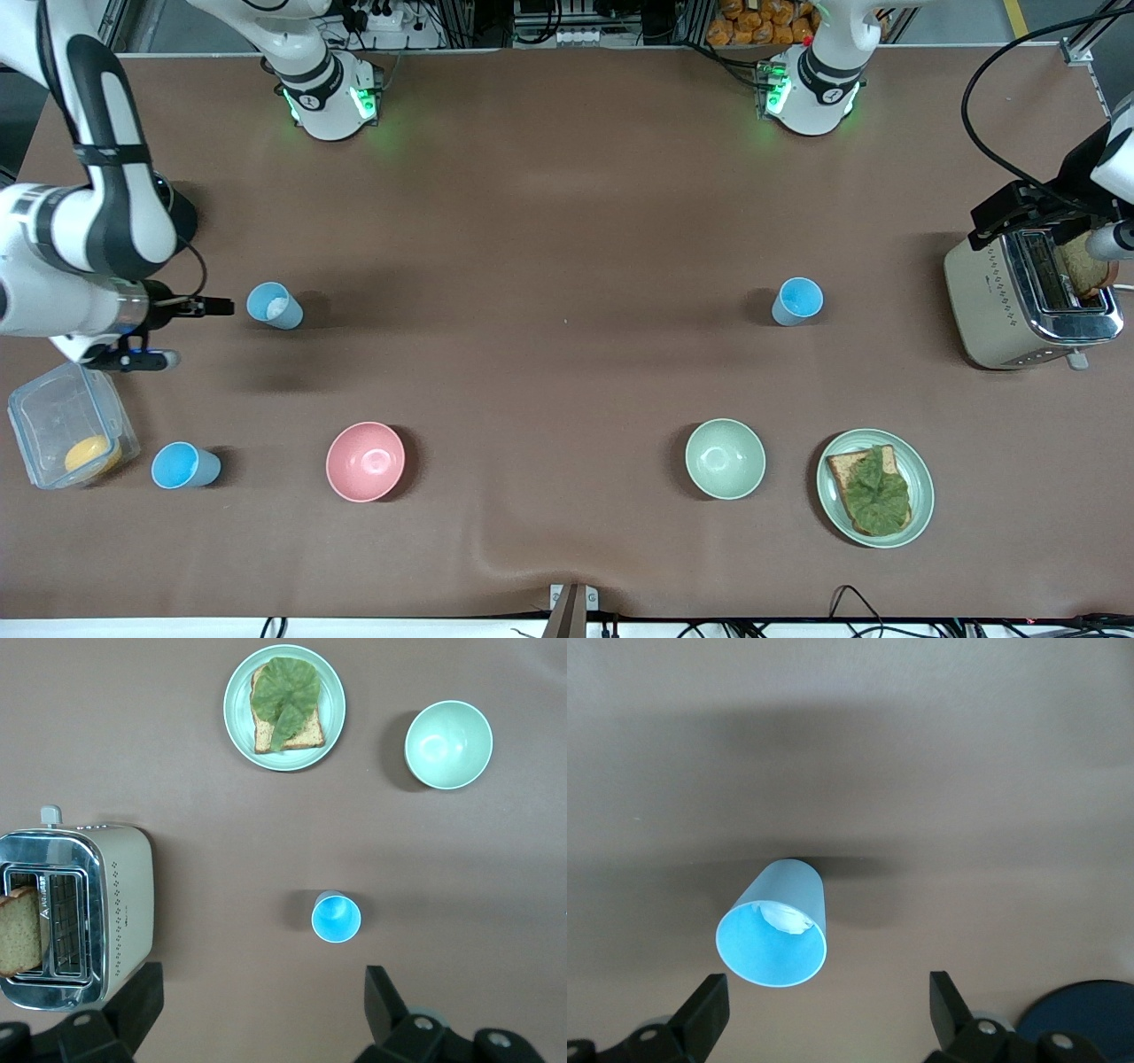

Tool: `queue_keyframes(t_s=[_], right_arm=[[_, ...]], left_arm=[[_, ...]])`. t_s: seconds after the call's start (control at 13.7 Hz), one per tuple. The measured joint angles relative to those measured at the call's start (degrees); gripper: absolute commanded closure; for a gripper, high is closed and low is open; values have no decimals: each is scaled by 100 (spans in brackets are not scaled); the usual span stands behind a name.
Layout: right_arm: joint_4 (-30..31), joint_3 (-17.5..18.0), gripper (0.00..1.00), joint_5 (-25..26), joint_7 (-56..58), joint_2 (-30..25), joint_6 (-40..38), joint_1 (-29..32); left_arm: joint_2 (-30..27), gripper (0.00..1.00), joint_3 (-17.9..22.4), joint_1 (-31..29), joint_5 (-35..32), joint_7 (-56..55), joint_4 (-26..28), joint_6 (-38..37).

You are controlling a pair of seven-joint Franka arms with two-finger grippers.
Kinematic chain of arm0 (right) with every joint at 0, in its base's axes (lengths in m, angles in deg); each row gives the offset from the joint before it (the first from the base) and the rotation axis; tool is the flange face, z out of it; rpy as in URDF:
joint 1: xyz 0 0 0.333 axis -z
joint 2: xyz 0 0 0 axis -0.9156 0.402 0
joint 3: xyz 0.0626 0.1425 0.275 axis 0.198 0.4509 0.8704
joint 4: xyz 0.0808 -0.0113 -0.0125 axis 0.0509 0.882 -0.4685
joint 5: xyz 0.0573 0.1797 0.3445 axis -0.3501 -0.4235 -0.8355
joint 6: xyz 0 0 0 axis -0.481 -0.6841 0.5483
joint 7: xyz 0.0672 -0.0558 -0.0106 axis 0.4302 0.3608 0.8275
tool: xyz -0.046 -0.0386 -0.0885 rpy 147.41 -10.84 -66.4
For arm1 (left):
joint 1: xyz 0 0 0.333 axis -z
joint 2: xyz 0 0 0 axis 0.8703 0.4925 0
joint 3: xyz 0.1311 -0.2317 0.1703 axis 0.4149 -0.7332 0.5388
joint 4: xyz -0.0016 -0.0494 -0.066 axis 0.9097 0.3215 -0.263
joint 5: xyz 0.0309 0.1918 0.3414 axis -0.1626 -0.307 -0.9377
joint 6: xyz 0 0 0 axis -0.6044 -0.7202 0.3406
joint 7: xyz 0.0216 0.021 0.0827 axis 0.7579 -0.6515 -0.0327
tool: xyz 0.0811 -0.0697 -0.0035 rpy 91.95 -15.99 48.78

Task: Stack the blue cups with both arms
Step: 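Reach the right gripper down to the white-lined blue cup, then close the right gripper around the blue cup's body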

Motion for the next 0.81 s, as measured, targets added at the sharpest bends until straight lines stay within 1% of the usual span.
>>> queue_keyframes(t_s=[0.22, 0.81], right_arm=[[234, 20, 0, 0, 1, 32, 334, -18], [300, 36, 0, 0, 3, 516, 589, -35]], left_arm=[[0, 0, 0, -2, 0, 0, 0, 0], [0, 0, 0, -3, 0, 0, 0, -1]])
